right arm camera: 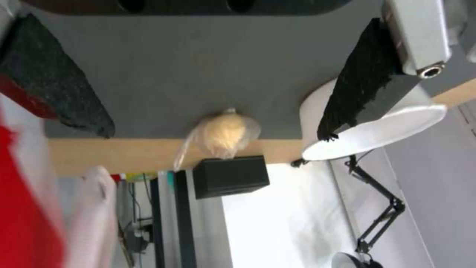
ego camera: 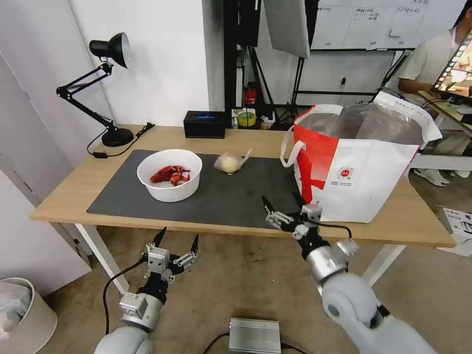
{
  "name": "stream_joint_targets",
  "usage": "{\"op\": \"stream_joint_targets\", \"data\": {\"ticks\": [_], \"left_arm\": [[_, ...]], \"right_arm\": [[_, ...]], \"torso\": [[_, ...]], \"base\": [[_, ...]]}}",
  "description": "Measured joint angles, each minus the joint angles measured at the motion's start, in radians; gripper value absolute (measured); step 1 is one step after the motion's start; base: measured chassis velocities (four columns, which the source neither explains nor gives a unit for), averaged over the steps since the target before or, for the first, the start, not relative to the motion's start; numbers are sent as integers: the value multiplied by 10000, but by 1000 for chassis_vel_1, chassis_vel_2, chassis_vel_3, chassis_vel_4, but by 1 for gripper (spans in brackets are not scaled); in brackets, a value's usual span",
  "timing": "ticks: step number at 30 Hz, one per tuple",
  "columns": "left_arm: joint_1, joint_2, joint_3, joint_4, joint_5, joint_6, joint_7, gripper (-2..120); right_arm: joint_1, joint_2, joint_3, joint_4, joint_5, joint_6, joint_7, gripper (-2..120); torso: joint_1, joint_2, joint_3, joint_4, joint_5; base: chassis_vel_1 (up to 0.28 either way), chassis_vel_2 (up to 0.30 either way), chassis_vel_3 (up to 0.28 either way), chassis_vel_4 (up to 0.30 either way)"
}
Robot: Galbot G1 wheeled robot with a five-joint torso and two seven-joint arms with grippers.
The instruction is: Pick up the trash from the table and place it into the takeout bag.
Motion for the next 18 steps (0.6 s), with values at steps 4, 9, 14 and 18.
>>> {"op": "stream_joint_targets", "data": {"ticks": [4, 9, 14, 18], "left_arm": [[24, 15, -33, 6, -12, 16, -2, 100], [45, 0, -69, 46, -18, 25, -5, 100], [113, -17, -157, 92, -20, 28, -7, 100], [136, -18, -235, 104, -23, 26, -9, 100]], "right_arm": [[1336, 77, -850, -842, 552, -269, 173, 100], [2713, 327, -1760, -1894, 958, -480, 265, 100], [4425, 975, -2592, -3508, 1069, -598, 308, 100], [5511, 1547, -3042, -4771, 1124, -595, 279, 100]], "torso": [[1, -1, 1, -2, 1], [1, 0, 1, -3, -1], [1, -1, 1, -3, 0], [1, -1, 0, 0, -2]], "base": [[0, 0, 0, 0], [0, 0, 0, 0], [0, 0, 0, 0], [0, 0, 0, 0]]}}
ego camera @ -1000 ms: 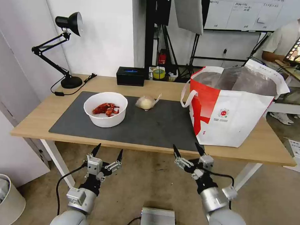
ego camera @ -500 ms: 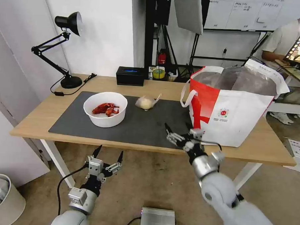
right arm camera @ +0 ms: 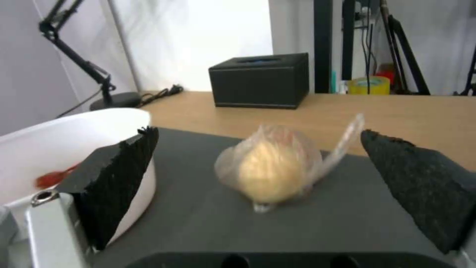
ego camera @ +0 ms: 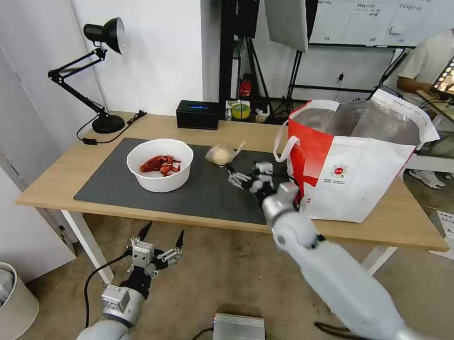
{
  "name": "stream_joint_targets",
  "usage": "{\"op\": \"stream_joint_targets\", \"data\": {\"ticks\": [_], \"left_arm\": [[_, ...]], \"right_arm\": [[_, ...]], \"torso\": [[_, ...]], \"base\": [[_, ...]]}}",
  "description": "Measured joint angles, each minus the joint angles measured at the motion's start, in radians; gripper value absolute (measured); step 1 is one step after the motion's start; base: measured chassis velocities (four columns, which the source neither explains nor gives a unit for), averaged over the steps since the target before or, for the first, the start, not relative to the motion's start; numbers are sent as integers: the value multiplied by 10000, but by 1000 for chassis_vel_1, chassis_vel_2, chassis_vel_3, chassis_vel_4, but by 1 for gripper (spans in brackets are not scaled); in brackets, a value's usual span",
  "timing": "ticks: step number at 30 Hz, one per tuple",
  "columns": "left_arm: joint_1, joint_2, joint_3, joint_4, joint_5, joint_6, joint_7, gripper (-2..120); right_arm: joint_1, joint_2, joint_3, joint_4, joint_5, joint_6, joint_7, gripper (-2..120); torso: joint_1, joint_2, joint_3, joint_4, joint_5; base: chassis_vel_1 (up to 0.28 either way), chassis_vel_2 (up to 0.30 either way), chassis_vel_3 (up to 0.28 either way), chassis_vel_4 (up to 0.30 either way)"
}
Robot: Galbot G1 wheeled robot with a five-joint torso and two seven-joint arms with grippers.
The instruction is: Pick up the trash from the table and place it into the takeout bag.
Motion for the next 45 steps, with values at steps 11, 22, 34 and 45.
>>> {"op": "stream_joint_targets", "data": {"ticks": [11, 22, 34, 45], "left_arm": [[77, -48, -116, 14, -13, -32, -3, 100], [180, -140, -146, -35, -18, -88, -8, 100], [194, -116, -256, -93, -31, -133, -10, 100], [89, -28, -302, -49, -243, -180, -10, 100]], "right_arm": [[1280, 1001, -287, -2581, -53, 85, -507, 100], [2302, 1865, -309, -4278, -115, -229, -1104, 100], [3348, 3143, -150, -6587, -620, -562, -1933, 100], [3502, 3780, 206, -7679, -1604, -764, -1968, 100]], "torso": [[-1, 0, -1, -2, 1], [-1, 0, -1, -2, 2], [-1, 0, -1, -3, 0], [-2, 1, -1, -2, 2]], "base": [[0, 0, 0, 0], [0, 0, 0, 0], [0, 0, 0, 0], [0, 0, 0, 0]]}}
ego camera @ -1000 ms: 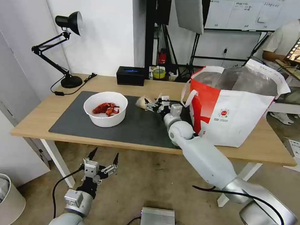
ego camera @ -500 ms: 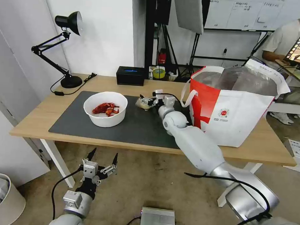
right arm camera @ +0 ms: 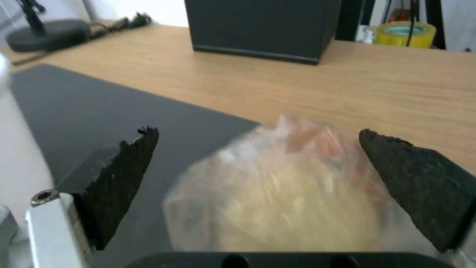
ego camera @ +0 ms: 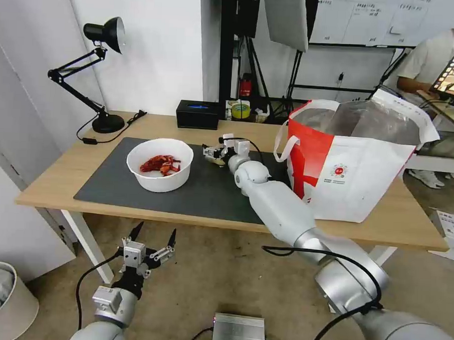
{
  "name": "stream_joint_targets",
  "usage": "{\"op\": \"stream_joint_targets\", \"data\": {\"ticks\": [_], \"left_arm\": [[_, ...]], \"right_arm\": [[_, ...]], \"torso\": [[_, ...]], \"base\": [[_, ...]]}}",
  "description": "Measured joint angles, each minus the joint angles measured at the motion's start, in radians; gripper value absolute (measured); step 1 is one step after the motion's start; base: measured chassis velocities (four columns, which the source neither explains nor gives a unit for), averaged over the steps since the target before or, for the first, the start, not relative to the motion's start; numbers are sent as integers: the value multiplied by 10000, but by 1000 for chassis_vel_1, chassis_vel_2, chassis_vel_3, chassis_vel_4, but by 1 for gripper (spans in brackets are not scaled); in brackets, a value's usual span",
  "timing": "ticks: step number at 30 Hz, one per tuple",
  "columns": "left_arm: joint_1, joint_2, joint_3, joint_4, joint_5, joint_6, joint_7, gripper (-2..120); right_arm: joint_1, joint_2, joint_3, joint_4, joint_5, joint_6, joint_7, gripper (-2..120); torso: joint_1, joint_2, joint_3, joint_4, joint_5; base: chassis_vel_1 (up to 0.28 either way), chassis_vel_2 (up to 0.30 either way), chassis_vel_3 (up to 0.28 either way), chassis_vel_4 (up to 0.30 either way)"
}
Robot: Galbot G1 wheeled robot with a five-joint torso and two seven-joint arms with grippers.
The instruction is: Pick up the trash from the table and place it into the takeout bag.
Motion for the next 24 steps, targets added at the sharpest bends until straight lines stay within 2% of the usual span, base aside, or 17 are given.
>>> {"op": "stream_joint_targets", "data": {"ticks": [14, 17, 19, 21, 23, 24], "left_arm": [[24, -44, 37, -3, 0, -67, 2, 100], [50, -45, 24, -18, 3, -86, 3, 100], [79, -64, 17, -50, 13, -101, 3, 100], [88, -68, 17, -61, 16, -102, 3, 100], [125, -72, 5, -117, 21, -110, 4, 100], [125, -72, 5, -117, 21, -110, 4, 100]], "right_arm": [[-27, -76, -35, -115, -115, -590, -32, 100], [-4, -63, -41, -152, -115, -630, -4, 93], [-5, -55, -47, -133, -94, -698, 117, 84], [-16, -61, -52, -98, -85, -728, 153, 80], [-90, -144, -114, 123, 5, -851, 300, 69], [-90, -144, -114, 123, 5, -851, 300, 69]], "torso": [[0, 0, -1, -1, 1], [0, 0, -1, -1, 1], [1, 0, -1, -1, 1], [0, 0, -1, -1, 1], [0, 1, -1, 0, 2], [0, 1, -1, 0, 2]], "base": [[0, 0, 0, 0], [0, 0, 0, 0], [0, 0, 0, 0], [0, 0, 0, 0], [0, 0, 0, 0], [0, 0, 0, 0]]}}
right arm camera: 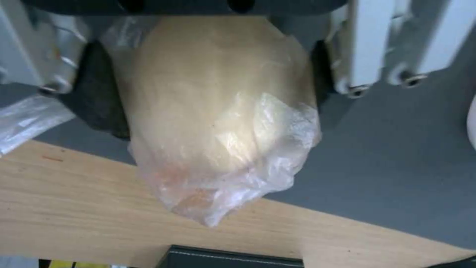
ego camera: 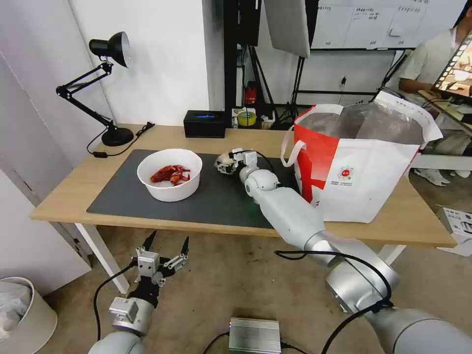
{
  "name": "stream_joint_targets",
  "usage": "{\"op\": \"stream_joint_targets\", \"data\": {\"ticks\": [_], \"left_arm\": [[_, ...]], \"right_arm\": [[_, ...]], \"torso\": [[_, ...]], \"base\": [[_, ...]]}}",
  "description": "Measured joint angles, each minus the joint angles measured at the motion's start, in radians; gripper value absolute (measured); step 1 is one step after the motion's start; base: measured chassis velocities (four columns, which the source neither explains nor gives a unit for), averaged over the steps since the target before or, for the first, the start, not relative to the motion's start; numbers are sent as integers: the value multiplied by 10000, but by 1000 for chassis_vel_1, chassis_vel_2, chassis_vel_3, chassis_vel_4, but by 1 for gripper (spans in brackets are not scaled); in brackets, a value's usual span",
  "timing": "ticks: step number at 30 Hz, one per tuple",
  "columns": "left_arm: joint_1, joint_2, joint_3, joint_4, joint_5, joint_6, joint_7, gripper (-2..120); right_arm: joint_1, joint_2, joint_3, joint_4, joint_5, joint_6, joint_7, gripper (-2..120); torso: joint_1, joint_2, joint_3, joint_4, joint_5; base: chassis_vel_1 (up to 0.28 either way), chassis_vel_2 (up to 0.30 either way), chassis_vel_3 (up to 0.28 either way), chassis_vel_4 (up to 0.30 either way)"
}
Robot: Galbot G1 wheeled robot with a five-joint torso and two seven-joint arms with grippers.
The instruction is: Pick up the trash from the table and place it into the takeout bag.
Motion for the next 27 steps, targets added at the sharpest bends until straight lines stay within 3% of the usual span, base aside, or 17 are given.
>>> {"op": "stream_joint_targets", "data": {"ticks": [8, 11, 17, 19, 22, 23, 25, 27], "left_arm": [[45, 11, 8, -132, 10, -6, 2, 100], [46, 8, 18, -145, 13, -5, 3, 100], [79, 11, 39, -226, 28, -5, 4, 100], [79, 11, 40, -228, 28, -6, 4, 100], [189, -35, 59, -319, 114, -7, 5, 100], [189, -35, 59, -319, 114, -7, 5, 100], [328, -95, 50, -376, 223, -60, 3, 100], [379, -124, 44, -412, 254, -82, 4, 100]], "right_arm": [[-464, -948, -395, 1679, 897, -387, 452, 36], [-584, -1179, -446, 2099, 1048, -401, 567, 30], [-1388, -2474, -519, 4463, 1881, -593, 1183, 8], [-1388, -2474, -519, 4463, 1881, -593, 1183, 7], [-2111, -3465, -449, 6631, 2377, -733, 1494, 5], [-2111, -3465, -449, 6631, 2377, -733, 1494, 5], [-2704, -4141, -246, 8209, 2670, -884, 1678, 5], [-2931, -4404, -135, 8830, 2762, -921, 1707, 5]], "torso": [[0, 0, 0, -1, 1], [0, -1, 0, 0, 1], [0, 0, 0, -3, 0], [0, 0, 0, -3, 0], [0, -1, 0, -2, 1], [0, -1, 0, -2, 1], [0, -1, 0, 0, 1], [0, 0, 0, -2, 2]], "base": [[0, 0, 0, 0], [0, 0, 0, 0], [0, 0, 0, 0], [0, 0, 0, 0], [0, 0, 0, 0], [0, 0, 0, 0], [0, 0, 0, 0], [0, 0, 0, 0]]}}
